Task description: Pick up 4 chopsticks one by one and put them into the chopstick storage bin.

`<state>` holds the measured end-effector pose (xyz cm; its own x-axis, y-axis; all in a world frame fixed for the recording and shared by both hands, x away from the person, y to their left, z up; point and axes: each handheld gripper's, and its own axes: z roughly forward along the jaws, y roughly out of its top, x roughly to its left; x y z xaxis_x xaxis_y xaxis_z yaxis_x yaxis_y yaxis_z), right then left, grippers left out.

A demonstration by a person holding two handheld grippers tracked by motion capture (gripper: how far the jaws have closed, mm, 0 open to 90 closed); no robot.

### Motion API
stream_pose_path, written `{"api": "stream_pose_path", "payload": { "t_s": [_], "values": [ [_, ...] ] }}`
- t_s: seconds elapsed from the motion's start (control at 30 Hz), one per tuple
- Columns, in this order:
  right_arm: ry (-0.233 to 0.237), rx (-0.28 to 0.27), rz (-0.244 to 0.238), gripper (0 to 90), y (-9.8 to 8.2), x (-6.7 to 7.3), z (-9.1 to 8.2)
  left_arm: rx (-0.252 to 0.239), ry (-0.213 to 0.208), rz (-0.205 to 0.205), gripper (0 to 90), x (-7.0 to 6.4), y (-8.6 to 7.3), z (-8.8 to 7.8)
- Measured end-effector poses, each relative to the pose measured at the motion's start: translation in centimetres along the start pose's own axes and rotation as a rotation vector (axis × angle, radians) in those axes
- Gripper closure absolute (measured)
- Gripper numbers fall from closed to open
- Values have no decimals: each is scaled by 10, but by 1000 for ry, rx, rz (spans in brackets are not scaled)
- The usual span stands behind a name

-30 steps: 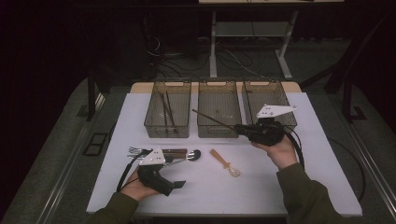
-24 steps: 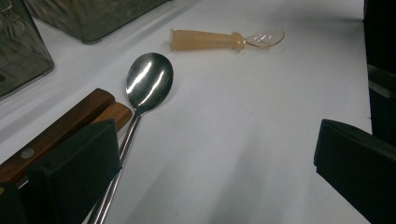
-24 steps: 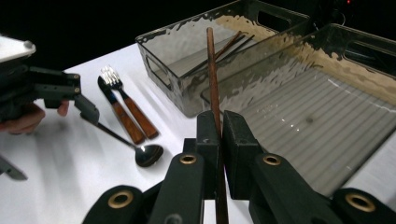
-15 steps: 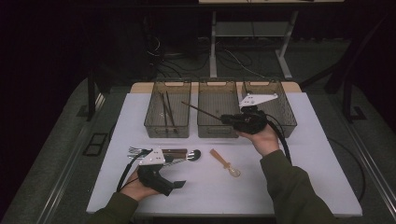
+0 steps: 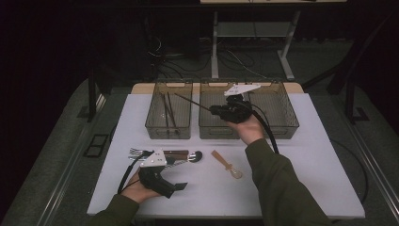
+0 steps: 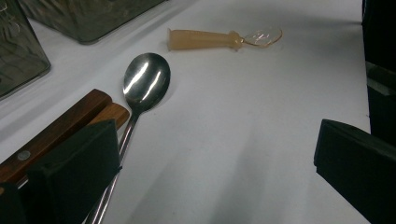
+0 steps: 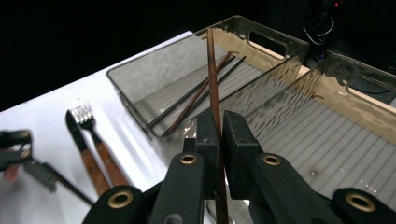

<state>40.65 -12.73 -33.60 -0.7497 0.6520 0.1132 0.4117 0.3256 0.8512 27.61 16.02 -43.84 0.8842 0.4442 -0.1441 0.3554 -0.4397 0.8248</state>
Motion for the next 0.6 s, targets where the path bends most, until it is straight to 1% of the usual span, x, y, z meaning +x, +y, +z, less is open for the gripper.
{"api": "stream_pose_path", "payload": {
  "t_s": [0.1, 0.13, 0.17, 0.33, 0.4, 0.5, 0.6],
  "values": [
    [-13, 7, -2, 852, 5, 0, 10, -4, -1, 0, 0, 0, 0, 0],
    [-15, 10, 0, 852, 7, 0, 14, -5, 2, 8, 0, 1, 0, 0],
    [-20, 12, 1, 852, 9, 1, 18, -5, -1, 3, 0, 0, 0, 0],
    [-37, 19, 7, 852, 19, 2, 35, -5, -1, 7, 0, 0, 0, 0],
    [-43, 21, 11, 852, 24, 4, 42, -2, -1, 13, 0, 0, 1, 0],
    [-48, 33, 7, 852, 31, 8, 54, 0, 0, 10, 0, 0, 1, 0],
    [-64, 46, 3, 852, 36, 12, 67, -3, 1, 14, 0, 0, 1, 0]
  ]
}}
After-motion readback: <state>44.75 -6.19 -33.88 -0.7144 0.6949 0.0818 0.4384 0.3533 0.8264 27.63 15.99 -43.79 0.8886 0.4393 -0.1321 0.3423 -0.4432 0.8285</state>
